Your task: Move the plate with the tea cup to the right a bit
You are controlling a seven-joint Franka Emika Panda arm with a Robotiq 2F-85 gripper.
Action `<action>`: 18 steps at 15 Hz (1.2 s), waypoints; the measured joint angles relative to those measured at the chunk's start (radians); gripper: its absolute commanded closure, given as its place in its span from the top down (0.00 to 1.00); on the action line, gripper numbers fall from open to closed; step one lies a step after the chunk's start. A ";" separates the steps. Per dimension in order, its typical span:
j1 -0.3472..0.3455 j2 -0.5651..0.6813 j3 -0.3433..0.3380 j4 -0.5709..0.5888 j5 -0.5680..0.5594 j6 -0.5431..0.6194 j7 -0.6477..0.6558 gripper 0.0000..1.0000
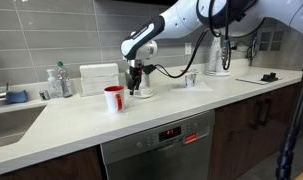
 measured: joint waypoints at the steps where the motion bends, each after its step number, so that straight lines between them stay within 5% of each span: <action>1: 0.000 0.006 0.000 0.008 0.000 0.000 -0.011 1.00; 11: -0.001 0.054 -0.006 0.067 -0.005 -0.026 -0.082 1.00; 18: -0.003 0.056 -0.029 0.120 -0.006 -0.170 -0.093 1.00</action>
